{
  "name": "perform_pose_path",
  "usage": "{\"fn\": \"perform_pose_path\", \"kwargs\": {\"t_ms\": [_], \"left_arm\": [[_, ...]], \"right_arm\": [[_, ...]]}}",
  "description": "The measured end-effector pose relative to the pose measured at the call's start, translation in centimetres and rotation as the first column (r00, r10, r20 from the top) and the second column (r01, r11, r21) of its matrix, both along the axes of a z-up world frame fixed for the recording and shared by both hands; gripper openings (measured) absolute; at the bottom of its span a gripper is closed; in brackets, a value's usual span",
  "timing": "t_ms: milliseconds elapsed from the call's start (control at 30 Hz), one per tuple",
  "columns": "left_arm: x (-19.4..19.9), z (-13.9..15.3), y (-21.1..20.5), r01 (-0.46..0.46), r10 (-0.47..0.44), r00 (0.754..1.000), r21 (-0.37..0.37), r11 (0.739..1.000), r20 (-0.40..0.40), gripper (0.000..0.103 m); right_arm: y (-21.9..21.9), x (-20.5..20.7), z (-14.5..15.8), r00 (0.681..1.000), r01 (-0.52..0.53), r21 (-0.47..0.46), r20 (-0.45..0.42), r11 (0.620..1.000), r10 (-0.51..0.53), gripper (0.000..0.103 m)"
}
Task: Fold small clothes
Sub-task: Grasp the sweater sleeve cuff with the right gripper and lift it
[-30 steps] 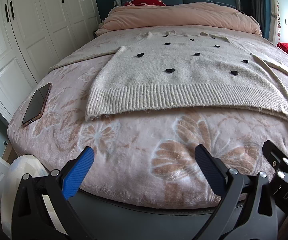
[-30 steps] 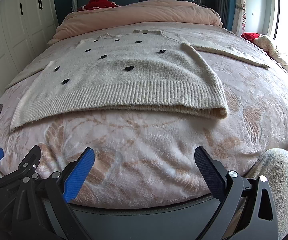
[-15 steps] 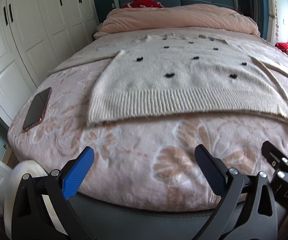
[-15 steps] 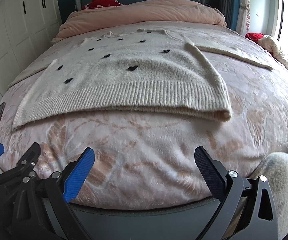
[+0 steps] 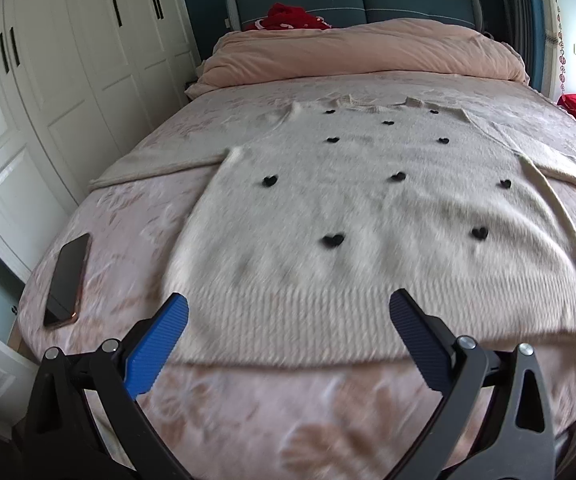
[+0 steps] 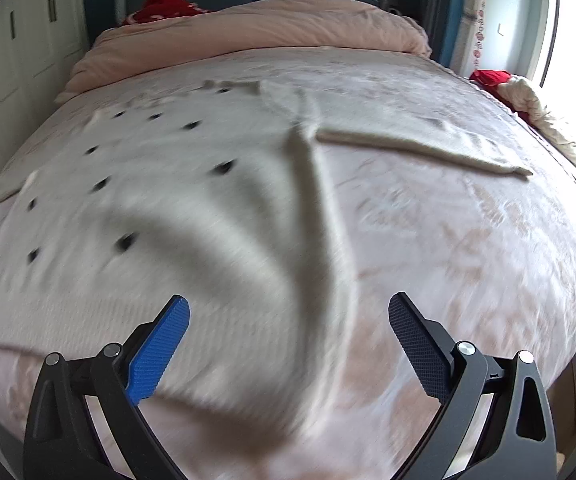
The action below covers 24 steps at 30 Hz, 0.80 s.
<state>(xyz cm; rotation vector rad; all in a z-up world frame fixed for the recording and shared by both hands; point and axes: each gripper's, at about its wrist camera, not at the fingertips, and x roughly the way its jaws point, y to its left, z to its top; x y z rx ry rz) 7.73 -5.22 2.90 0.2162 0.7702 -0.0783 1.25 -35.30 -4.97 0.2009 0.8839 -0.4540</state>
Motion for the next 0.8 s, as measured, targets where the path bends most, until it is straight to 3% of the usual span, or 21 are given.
{"fn": "perform_pose_path", "kwargs": {"t_ms": [67,167,267,300,400,533,633,700,733,800], "left_arm": [[1.3,0.0,-1.1,-0.001,0.001,1.000,-0.009,1.000,-0.018,0.098],[2.6,-0.2,-2.7,0.005,-0.005,0.999,-0.007,1.000,-0.032,0.098],[3.5,-0.4,-4.1,0.016,-0.016,0.999,0.001,1.000,-0.036,0.098],[3.7,-0.5,-4.4,0.019,-0.019,0.999,0.001,1.000,-0.038,0.098],[4.2,-0.9,-5.2,0.021,-0.022,0.998,-0.003,1.000,-0.053,0.098],[4.9,-1.7,-6.1,0.026,-0.026,0.997,0.002,1.000,-0.073,0.098],[5.2,-2.5,-6.3,0.030,-0.028,0.995,0.015,0.999,-0.091,0.098],[5.4,-2.8,-6.2,0.029,-0.028,0.995,0.015,0.999,-0.099,0.098],[5.5,-3.0,-6.0,0.027,-0.026,0.994,0.015,1.000,-0.102,0.098],[5.8,-3.1,-5.6,0.023,-0.021,0.994,0.014,1.000,-0.104,0.098]], "right_arm": [[-3.3,1.1,0.0,0.999,0.034,0.010,0.000,0.999,-0.034,0.098],[-10.6,2.5,-0.4,0.993,0.115,0.103,0.015,0.988,-0.118,0.098],[-20.0,2.8,-1.3,0.955,0.274,0.243,0.041,0.930,-0.293,0.095],[-23.7,2.5,-1.8,0.928,0.342,0.291,0.047,0.894,-0.370,0.092],[-31.8,1.9,-3.2,0.853,0.476,0.364,0.030,0.801,-0.520,0.075],[-38.2,1.7,-4.2,0.787,0.565,0.376,0.021,0.734,-0.616,0.064],[-40.4,2.2,-4.8,0.772,0.577,0.392,0.022,0.716,-0.635,0.048],[-41.1,3.2,-5.1,0.773,0.578,0.396,0.017,0.714,-0.634,0.030],[-41.3,3.6,-5.1,0.777,0.571,0.402,0.017,0.716,-0.630,0.013],[-41.2,4.6,-4.7,0.781,0.556,0.416,0.035,0.720,-0.624,0.010]]}}
